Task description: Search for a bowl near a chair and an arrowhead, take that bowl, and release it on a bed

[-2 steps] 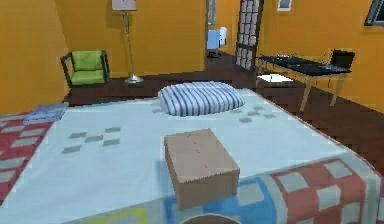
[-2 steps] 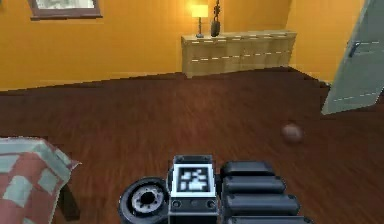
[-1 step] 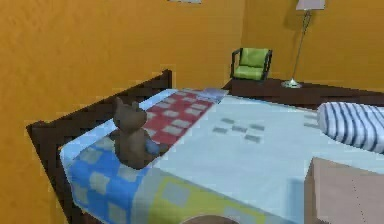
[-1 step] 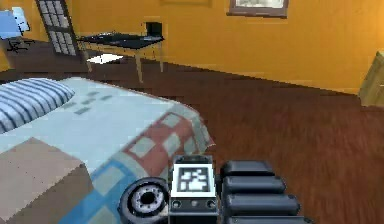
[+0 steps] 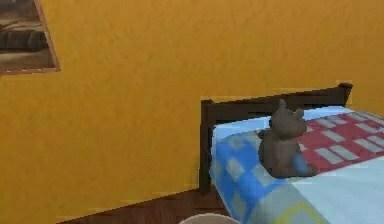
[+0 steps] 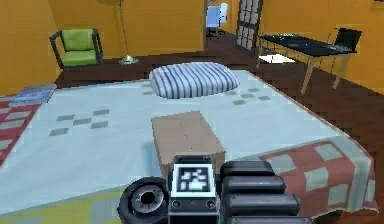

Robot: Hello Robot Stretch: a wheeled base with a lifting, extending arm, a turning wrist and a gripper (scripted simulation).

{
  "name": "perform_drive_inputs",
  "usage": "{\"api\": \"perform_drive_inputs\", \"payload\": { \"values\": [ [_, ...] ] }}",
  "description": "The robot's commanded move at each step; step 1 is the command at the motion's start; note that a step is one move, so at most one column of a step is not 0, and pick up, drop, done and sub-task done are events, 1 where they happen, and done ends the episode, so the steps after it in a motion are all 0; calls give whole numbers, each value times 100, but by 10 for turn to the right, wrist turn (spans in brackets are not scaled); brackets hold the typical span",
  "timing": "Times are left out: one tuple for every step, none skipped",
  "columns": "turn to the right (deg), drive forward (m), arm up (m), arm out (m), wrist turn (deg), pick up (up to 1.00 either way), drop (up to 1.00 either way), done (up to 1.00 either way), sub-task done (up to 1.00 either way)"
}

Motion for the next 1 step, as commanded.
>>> {"api": "perform_drive_inputs", "payload": {
  "values": [
    [-210, 0, 0, 0, 0, 0, 0, 0, 0]
  ]
}}
